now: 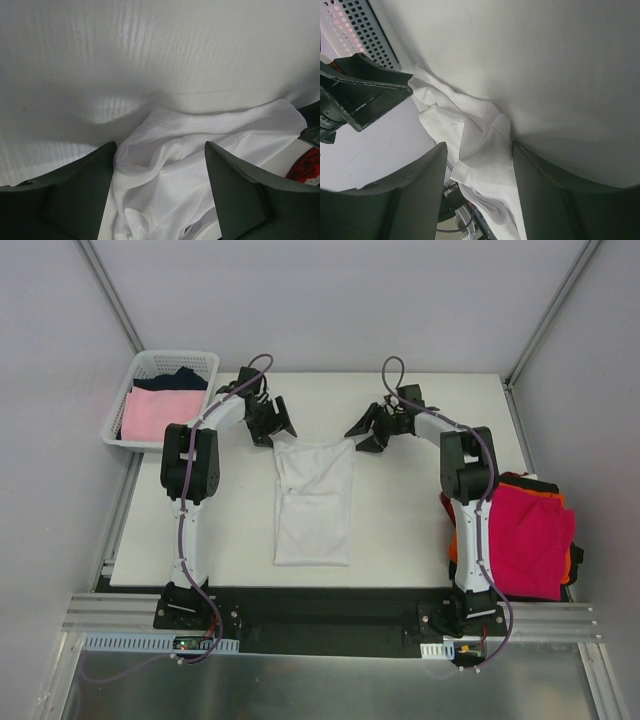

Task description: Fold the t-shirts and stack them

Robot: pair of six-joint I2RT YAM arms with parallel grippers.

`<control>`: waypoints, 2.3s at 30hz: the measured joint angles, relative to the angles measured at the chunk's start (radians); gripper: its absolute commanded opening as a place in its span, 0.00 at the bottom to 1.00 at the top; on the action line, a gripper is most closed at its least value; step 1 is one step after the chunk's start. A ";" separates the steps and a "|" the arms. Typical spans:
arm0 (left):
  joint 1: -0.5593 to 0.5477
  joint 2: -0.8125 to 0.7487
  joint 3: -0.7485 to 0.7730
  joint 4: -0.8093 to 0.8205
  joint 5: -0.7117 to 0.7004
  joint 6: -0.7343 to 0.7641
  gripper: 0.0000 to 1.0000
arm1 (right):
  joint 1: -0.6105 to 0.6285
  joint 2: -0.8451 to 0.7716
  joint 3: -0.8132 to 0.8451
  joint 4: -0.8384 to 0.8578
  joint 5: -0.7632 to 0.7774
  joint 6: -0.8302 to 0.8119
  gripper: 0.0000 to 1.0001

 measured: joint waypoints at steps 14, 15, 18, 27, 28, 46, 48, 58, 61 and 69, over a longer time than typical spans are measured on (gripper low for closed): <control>-0.001 -0.017 -0.056 0.044 0.014 -0.023 0.32 | 0.026 0.004 -0.023 0.038 0.012 0.027 0.37; -0.001 -0.017 -0.062 0.043 0.010 -0.022 0.29 | 0.026 0.005 -0.025 0.039 0.014 0.027 0.34; -0.001 -0.017 -0.068 0.037 0.011 -0.029 0.14 | 0.026 0.006 -0.029 0.039 0.016 0.031 0.29; -0.002 -0.014 -0.074 0.029 0.010 -0.031 0.06 | 0.026 0.020 -0.029 0.038 0.019 0.035 0.07; -0.002 -0.014 -0.074 0.029 0.010 -0.031 0.07 | 0.026 0.020 -0.029 0.039 0.019 0.035 0.07; -0.007 -0.046 -0.085 0.013 0.013 -0.032 0.10 | 0.031 -0.043 -0.108 0.032 0.013 0.034 0.05; -0.014 -0.075 -0.097 0.011 0.013 -0.031 0.10 | 0.036 -0.080 -0.145 0.026 0.010 0.031 0.05; -0.058 -0.270 -0.179 0.011 0.010 -0.031 0.11 | 0.073 -0.235 -0.222 -0.010 0.007 -0.013 0.05; -0.069 -0.302 -0.208 0.011 0.010 -0.031 0.11 | 0.082 -0.266 -0.242 -0.017 0.007 -0.021 0.05; -0.098 -0.407 -0.326 0.006 0.008 -0.034 0.11 | 0.115 -0.389 -0.363 -0.044 0.012 -0.035 0.05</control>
